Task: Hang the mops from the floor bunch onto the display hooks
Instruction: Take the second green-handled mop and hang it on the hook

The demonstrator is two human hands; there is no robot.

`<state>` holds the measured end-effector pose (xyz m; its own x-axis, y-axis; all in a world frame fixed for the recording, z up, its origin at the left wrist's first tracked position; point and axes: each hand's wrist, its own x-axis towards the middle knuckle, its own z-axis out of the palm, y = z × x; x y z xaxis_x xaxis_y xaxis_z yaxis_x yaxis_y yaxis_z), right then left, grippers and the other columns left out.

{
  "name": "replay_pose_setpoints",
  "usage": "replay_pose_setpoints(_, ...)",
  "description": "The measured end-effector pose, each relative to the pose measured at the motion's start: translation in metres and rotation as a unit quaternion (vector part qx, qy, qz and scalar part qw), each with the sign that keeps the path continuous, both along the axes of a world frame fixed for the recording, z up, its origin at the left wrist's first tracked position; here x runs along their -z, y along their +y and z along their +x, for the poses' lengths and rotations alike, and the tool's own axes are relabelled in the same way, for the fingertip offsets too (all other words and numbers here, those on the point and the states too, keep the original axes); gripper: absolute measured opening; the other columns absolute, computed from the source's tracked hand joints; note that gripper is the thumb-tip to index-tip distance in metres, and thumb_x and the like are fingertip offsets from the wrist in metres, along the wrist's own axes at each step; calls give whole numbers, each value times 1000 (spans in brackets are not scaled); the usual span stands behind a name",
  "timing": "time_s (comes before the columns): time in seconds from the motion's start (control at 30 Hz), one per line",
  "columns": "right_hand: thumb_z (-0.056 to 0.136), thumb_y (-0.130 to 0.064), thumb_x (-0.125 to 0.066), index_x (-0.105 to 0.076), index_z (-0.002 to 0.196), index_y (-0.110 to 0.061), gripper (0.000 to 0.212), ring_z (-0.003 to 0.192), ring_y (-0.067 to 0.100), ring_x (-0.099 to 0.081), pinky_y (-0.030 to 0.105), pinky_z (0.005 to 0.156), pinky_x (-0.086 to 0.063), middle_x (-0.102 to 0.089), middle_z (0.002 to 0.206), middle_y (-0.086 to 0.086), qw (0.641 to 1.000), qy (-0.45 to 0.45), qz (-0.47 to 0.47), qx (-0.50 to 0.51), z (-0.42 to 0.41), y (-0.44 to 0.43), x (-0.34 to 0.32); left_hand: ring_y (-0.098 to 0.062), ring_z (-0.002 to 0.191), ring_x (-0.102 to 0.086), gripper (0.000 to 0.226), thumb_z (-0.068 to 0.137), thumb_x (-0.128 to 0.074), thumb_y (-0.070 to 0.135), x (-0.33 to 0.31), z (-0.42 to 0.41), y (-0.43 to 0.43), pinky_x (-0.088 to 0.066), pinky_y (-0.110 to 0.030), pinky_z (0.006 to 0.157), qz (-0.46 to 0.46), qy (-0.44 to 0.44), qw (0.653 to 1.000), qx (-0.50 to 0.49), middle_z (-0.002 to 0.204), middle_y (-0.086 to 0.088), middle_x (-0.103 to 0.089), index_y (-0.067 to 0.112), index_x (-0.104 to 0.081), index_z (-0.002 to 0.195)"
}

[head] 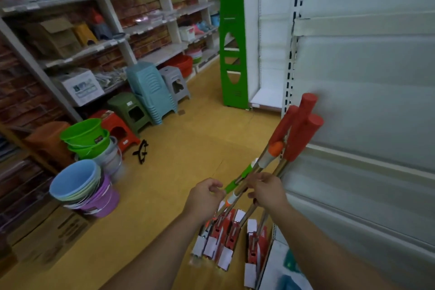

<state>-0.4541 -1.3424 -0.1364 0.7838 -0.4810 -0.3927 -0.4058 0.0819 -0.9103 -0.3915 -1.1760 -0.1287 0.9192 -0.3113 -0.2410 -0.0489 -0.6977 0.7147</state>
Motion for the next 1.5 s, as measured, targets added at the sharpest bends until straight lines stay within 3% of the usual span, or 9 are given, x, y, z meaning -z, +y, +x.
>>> replay_pose_setpoints(0.13,102,-14,-57,-71,97,2,22,74,32,-62,39,64,-47,-72,95,26,999,6,-1,31,25,-10,15,-19,96,-63,25,98,-64,32,13,47,-22,-51,-35,82,4,8,999,39,106,4,-64,20,-66,120)
replay_pose_setpoints(0.27,100,-19,-62,-70,98,-10,12,71,29,-66,29,57,-47,-71,88,14,996,24,0,81,45,-8,30,-11,86,-60,22,99,-64,32,32,98,-42,-46,-30,73,6,29,995,93,96,13,-59,21,-65,118)
replay_pose_setpoints(0.47,95,-21,-60,-70,73,-19,25,74,25,-74,33,62,-51,-73,75,0,981,74,-53,169,91,21,47,-9,85,-59,21,99,-64,33,72,182,-62,-47,-33,76,25,75,976,204,98,10,-61,23,-65,117)
replay_pose_setpoints(0.63,98,-24,-63,-75,94,-18,14,81,24,-75,32,63,-49,-76,87,4,951,80,-10,299,125,47,61,-17,88,-61,27,100,-62,33,102,237,-62,-47,-36,77,64,115,946,294,106,3,-60,21,-62,124)
replay_pose_setpoints(0.83,97,-29,-65,-67,88,-33,10,84,27,-76,45,71,-60,-77,95,5,908,97,1,407,158,56,87,-21,96,-62,23,99,-61,32,137,278,-83,-49,-37,80,89,128,921,357,116,-1,-64,24,-62,120)
replay_pose_setpoints(1.17,95,-28,-65,-75,91,-27,11,83,24,-76,46,83,-63,-76,87,-2,878,120,3,464,163,49,106,-29,130,-57,56,94,-70,17,171,277,-154,-47,-34,93,152,139,841,500,149,-4,-57,16,-51,147)
replay_pose_setpoints(1.27,96,-29,-63,-76,96,-24,14,85,21,-76,41,79,-62,-76,89,-5,876,132,-2,464,161,48,110,-30,123,-61,50,92,-72,15,179,277,-160,-48,-38,99,170,128,821,530,140,-10,-63,13,-58,140)
replay_pose_setpoints(1.37,98,-31,-62,-76,101,-25,15,82,16,-75,34,70,-60,-75,88,-8,880,138,-8,454,165,51,112,-26,106,-62,40,93,-70,16,181,279,-157,-47,-35,90,154,118,825,531,131,-10,-67,12,-62,132)
replay_pose_setpoints(1.5,98,-30,-64,-74,117,-22,23,87,16,-74,36,80,-62,-74,92,-9,884,128,6,450,180,54,112,-23,104,-58,37,95,-68,17,179,286,-145,-44,-34,87,133,123,823,539,126,-7,-65,12,-62,130)
